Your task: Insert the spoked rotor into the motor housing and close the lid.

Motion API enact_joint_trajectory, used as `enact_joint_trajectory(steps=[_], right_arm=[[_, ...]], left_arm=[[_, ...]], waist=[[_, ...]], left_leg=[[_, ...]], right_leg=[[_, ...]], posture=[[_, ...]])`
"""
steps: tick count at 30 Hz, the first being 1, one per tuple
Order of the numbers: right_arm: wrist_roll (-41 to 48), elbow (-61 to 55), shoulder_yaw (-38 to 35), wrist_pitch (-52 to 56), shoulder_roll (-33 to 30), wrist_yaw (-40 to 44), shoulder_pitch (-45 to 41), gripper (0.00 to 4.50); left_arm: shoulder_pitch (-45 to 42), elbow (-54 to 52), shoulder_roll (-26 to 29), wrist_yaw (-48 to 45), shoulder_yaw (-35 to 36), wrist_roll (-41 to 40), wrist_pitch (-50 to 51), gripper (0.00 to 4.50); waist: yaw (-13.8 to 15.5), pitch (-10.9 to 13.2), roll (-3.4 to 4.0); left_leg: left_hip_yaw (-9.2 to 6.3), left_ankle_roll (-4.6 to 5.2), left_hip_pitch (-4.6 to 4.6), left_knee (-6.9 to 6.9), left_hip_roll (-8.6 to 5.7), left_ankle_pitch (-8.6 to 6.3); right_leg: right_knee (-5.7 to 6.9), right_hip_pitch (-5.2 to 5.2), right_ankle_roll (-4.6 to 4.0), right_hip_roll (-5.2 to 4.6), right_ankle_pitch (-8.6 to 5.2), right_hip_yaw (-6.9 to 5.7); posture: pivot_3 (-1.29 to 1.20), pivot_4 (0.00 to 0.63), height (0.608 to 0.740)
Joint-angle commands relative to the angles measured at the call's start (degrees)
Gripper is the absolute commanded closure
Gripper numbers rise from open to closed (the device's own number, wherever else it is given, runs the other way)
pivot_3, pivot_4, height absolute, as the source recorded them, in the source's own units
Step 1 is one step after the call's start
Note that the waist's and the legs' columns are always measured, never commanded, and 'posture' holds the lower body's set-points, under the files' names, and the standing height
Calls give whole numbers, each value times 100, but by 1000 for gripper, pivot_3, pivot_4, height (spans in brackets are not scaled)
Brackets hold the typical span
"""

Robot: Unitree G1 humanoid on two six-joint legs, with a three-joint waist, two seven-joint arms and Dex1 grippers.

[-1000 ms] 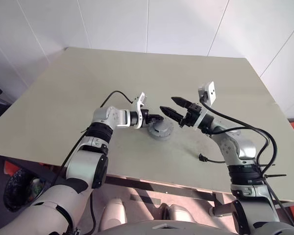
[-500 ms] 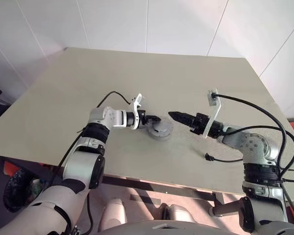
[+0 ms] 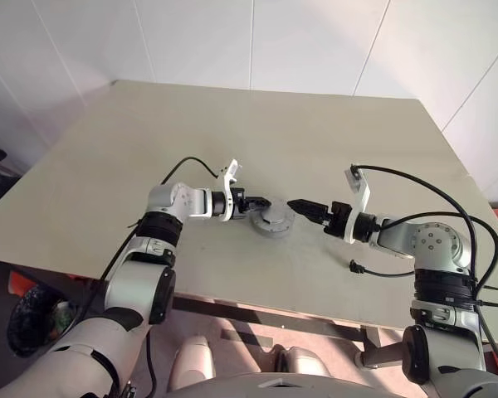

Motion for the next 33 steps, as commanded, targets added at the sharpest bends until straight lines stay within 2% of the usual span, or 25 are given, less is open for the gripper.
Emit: enact_joint_trajectory(steps=[1, 12, 22, 31, 33], right_arm=[[38, -116, -23, 23, -72, 84, 0, 15], [45, -60, -66, 307, 219, -85, 269, 15], [-28, 203, -225, 218, 1055, -534, 109, 15], [-203, 708, -274, -152, 1403, -645, -249, 15], [-184, 920, -406, -261, 1502, -702, -439, 15]], left_arm=[[71, -58, 54, 98, -18, 70, 58, 4500], [87, -106, 73, 146, 21, 60, 59, 4500], [47, -116, 140, 218, 129, 49, 60, 4500], [74, -195, 177, 257, 125, 20, 113, 4500], [82, -224, 183, 260, 115, 13, 134, 4500]], waist=[[13, 0, 0], [77, -2, 2], [34, -4, 4], [-99, -4, 3], [-131, -4, 2]], left_leg=[[0, -1, 1, 0, 1, 0], [0, -6, 6, 1, 3, 4], [0, -22, 29, -1, 9, 13], [-3, -43, 54, -5, 11, 25], [-1, -47, 63, -5, 12, 28]], right_leg=[[0, 0, 0, 0, 0, 0], [9, 1, 1, 1, 1, -1], [27, 4, 0, 6, 1, 2], [60, 5, 2, 11, -2, 15], [66, 4, 29, 11, -18, 18]], posture=[[0, 0, 740], [0, 0, 740], [0, 0, 740], [0, 0, 740], [0, 0, 740]])
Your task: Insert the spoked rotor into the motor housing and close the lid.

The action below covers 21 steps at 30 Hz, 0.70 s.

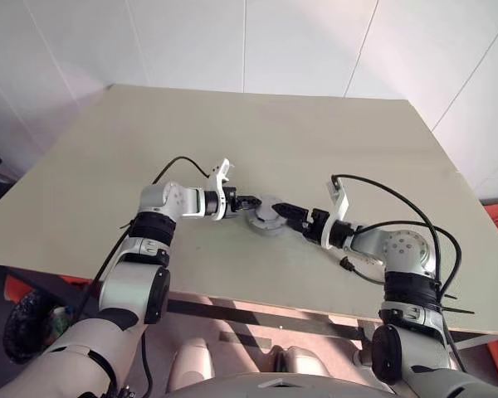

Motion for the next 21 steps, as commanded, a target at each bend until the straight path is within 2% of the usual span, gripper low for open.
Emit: enact_joint_trajectory(steps=[1, 7, 11, 21], right_arm=[[24, 390, -67, -176, 287, -111, -376, 15], [191, 415, -213, -70, 592, -252, -653, 15], [185, 407, -228, -19, 611, -244, -664, 15], [599, 5, -467, 497, 627, -199, -652, 15]], left_arm=[[23, -133, 8, 30, -40, 16, 92, 4500], [-12, -159, 10, 67, -25, 15, 99, 4500], [-12, -172, 12, 75, -14, 22, 92, 4500], [-12, -194, -7, 83, -4, 19, 69, 4500]], waist=[[-19, 0, 0], [-1, 1, 0], [-5, 1, -1], [3, 1, 0]], left_leg=[[1, -2, 4, 0, 1, 1], [1, -44, 17, -40, -2, 27], [0, -42, 8, -53, 4, 27], [3, -43, -10, -56, 6, 27]], right_leg=[[5, -1, 6, 0, -4, 0], [8, -20, 5, 4, -4, 2], [7, -31, -49, 15, 14, 2], [8, -48, -60, 25, 8, -4]], posture=[[0, 0, 740], [0, 0, 740], [0, 0, 740], [0, 0, 740]])
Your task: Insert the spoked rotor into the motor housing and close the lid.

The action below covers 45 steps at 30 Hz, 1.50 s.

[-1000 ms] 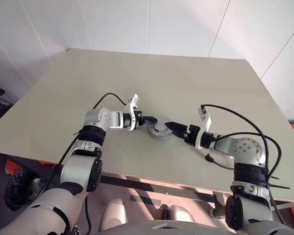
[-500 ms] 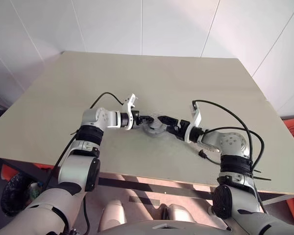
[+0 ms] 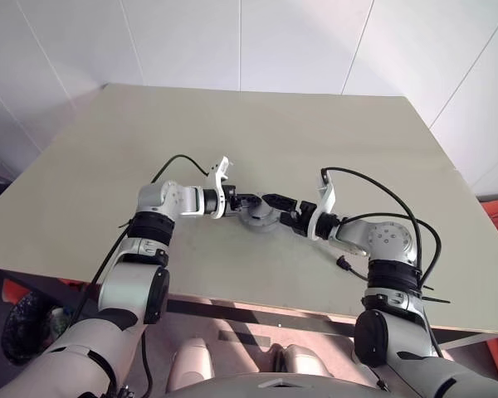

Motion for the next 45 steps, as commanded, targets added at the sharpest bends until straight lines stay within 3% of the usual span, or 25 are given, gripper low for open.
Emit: enact_joint_trajectory(steps=[1, 8, 28, 37, 40, 45], right_arm=[[685, -547, -138, 456, 168, 149, -175, 15], [755, -767, -310, 718, 246, 71, -168, 15], [134, -519, 145, 432, 127, -230, -210, 15], [243, -495, -140, 388, 326, -394, -383, 15], [306, -500, -251, 367, 339, -404, -468, 536], [433, -664, -372, 471, 396, -408, -596, 2197]], left_arm=[[-23, -73, -11, 72, -28, 35, 21, 4500], [-41, -33, -36, 68, -22, 55, -27, 4500], [-52, -39, -51, 132, 63, 27, -80, 4500], [-66, -24, -67, 157, 79, 24, -100, 4500], [-78, -3, -73, 158, 86, 36, -118, 4500], [-83, 12, -73, 156, 92, 46, -140, 4500]], waist=[[1, 0, 0], [29, 0, 1], [30, 0, 0], [28, 0, 0], [34, 0, 0], [43, 0, 1]], left_leg=[[0, 0, -6, 0, 0, 0], [1, 0, -42, 4, -1, 1], [1, -10, -47, 6, -1, 7], [1, -10, -46, 6, -1, 7], [1, -10, -47, 6, -2, 7], [0, -10, -51, 7, -2, 7]], right_leg=[[0, -5, 0, 0, 0, 0], [6, -33, -1, -1, 1, -5], [13, -34, -1, -2, 1, -9], [15, -35, -1, -2, 1, -9], [14, -35, -1, -2, 1, -10], [14, -35, -1, -2, 1, -12]], posture=[[0, 0, 740], [0, 0, 740], [0, 0, 740], [0, 0, 740], [0, 0, 740], [0, 0, 740]])
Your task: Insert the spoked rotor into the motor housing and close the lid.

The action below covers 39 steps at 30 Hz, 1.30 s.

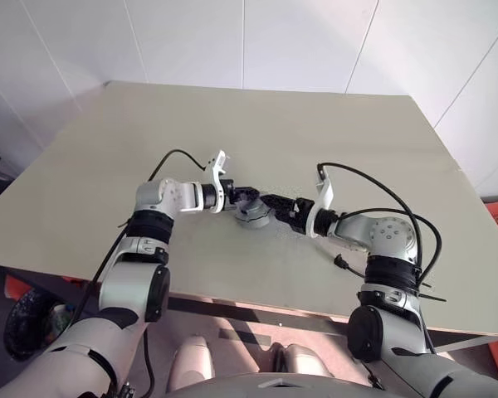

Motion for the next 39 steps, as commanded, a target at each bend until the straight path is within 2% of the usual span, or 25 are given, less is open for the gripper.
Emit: enact_joint_trajectory(steps=[1, 3, 15, 16, 19, 39], right_arm=[[438, -288, -73, 14, 152, 112, -423, 2528], [455, -304, -98, 24, 157, 97, -465, 3090], [420, -258, -128, 4, 170, -8, -522, 3090], [416, -240, -138, -9, 173, -11, -521, 3336], [399, -168, -194, -56, 169, -33, -530, 3374], [658, 254, -1043, -412, 470, -245, -817, 3374]], left_arm=[[-19, 59, -64, 18, -98, 40, 54, 4500], [-25, 72, -68, 19, -96, 43, 41, 4500], [-30, 84, -66, 39, -77, 47, 10, 4500], [-31, 91, -66, 38, -76, 49, 4, 4500], [-35, 99, -64, 25, -76, 47, -6, 4500], [38, -94, -53, -31, 244, -211, -57, 4500]], waist=[[4, 0, 0], [10, 0, 0], [34, 1, 0], [36, 1, 0], [43, 1, 0], [154, 1, 1]], left_leg=[[0, 0, 0, 0, 0, 0], [0, 0, -2, 2, 0, 0], [0, 0, -10, 3, -1, 0], [0, 0, -10, 3, -1, 0], [0, 0, -10, 3, -1, 0], [-1, 0, -17, 6, -1, 0]], right_leg=[[0, 0, 0, 0, 0, 0], [0, 0, 0, -1, 0, -1], [0, -3, 0, 0, 0, -5], [0, -3, 0, 0, 0, -5], [0, -3, 1, 0, 0, -5], [4, -9, 1, -2, 1, -9]], posture=[[0, 0, 740], [0, 0, 740], [0, 0, 740], [0, 0, 740], [0, 0, 740], [0, 0, 740]])
